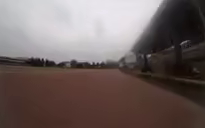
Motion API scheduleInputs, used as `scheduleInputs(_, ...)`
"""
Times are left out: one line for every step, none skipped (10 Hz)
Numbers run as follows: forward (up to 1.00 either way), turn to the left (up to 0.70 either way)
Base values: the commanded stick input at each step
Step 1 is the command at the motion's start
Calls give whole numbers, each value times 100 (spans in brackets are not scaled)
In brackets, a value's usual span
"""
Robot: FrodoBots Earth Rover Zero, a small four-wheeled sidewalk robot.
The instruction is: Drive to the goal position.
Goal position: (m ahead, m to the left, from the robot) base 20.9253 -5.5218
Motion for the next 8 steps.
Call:
scheduleInputs(100,0)
scheduleInputs(100,0)
scheduleInputs(100,0)
scheduleInputs(100,-14)
scheduleInputs(100,-32)
scheduleInputs(100,-35)
scheduleInputs(100,-35)
scheduleInputs(100,-33)
